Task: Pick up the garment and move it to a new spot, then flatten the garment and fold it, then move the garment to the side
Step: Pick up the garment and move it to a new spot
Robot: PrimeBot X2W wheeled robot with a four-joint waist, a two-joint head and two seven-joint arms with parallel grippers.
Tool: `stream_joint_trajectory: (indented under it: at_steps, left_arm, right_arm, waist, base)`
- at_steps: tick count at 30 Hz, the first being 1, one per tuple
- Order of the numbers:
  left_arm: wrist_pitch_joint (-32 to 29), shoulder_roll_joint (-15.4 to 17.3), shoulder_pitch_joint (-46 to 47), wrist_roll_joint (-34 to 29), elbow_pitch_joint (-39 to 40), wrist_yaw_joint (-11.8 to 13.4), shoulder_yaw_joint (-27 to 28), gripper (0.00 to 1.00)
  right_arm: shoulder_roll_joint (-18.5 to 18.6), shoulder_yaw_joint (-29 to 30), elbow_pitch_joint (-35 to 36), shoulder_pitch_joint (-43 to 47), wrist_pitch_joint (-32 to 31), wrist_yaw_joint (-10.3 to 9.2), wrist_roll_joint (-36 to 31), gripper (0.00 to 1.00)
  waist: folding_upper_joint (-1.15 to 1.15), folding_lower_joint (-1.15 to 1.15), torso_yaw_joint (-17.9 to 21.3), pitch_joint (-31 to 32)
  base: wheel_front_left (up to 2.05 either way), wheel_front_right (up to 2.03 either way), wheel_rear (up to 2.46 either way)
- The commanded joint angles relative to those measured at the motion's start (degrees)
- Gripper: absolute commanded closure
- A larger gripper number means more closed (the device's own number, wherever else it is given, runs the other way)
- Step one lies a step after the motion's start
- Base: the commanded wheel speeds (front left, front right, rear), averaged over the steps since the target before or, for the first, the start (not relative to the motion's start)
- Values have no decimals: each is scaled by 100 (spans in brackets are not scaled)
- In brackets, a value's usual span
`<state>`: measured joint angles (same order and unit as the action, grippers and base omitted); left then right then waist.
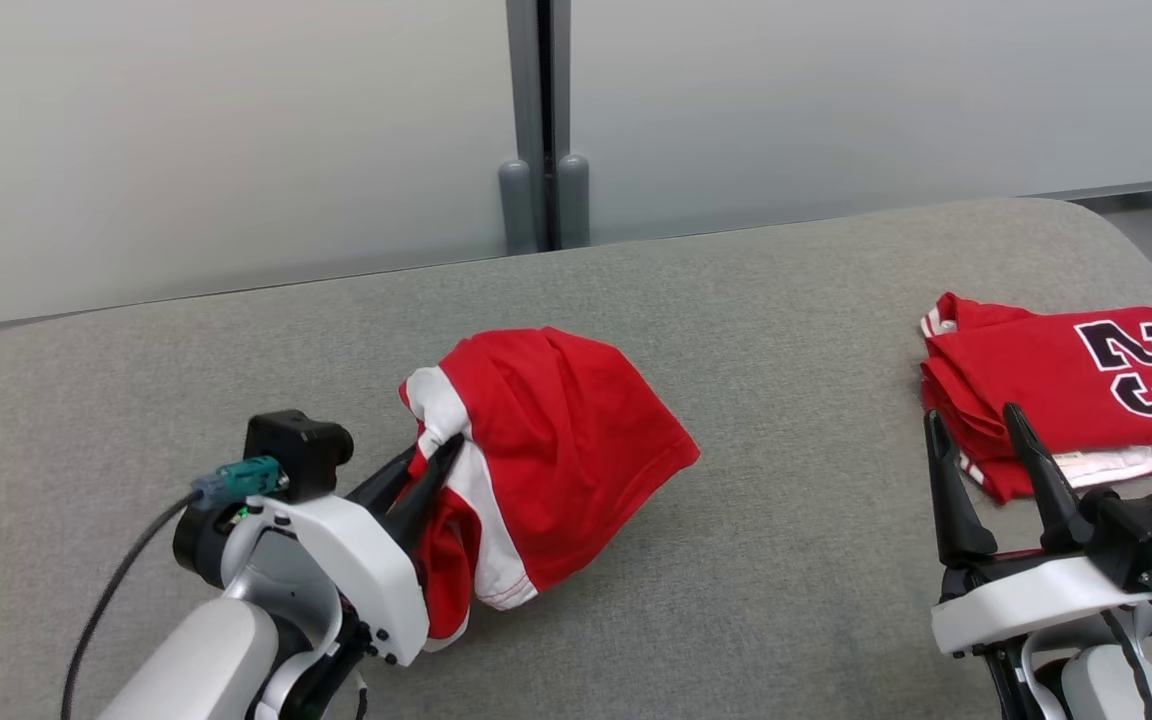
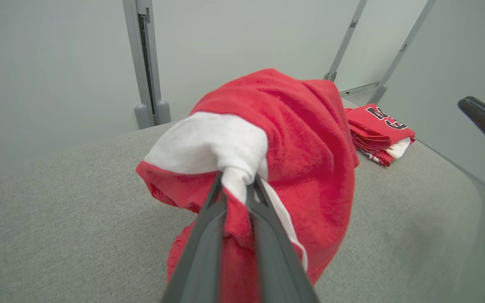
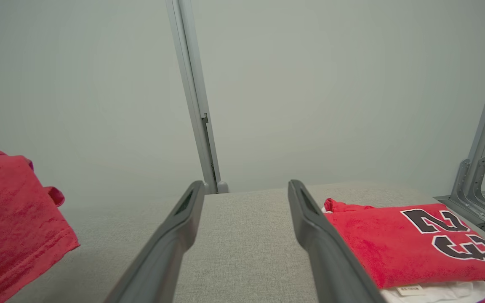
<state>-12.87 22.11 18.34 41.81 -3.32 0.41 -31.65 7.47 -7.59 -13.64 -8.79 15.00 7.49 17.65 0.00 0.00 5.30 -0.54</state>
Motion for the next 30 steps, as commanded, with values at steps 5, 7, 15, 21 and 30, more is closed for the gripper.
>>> stream_joint_trajectory:
  at_steps: [5, 7, 15, 21, 30]
  left_arm:
    - [593, -299, -216, -409, -718, 86, -305, 100]
    - [690, -382, -238, -430, -895, 61, -344, 100]
    - [1286, -916, -143, -565, -2342, -288, -726, 0]
    - [1671, -1006, 67, -655, -2602, -351, -711, 0]
    - [2164, -443, -80, -698, -1627, 162, -186, 0]
  right_arm:
    - [75, -16, 5, 7, 25, 1, 42, 0]
    - [79, -18, 3, -2, 25, 1, 50, 0]
    - [87, -19, -47, 31, 25, 1, 41, 0]
    - [82, 30, -73, 92, 25, 1, 18, 0]
    - [113, 75, 22, 173, 25, 1, 62, 0]
  waist:
    - [0, 0, 345, -78]
    - [0, 0, 371, -86]
    - [0, 0, 392, -96]
    - [0, 0, 226, -26]
    - [0, 0, -38, 119]
  base:
    - [0, 0, 0]
    - [0, 0, 0]
    - [0, 0, 0]
    - [0, 0, 0]
    - [0, 0, 0]
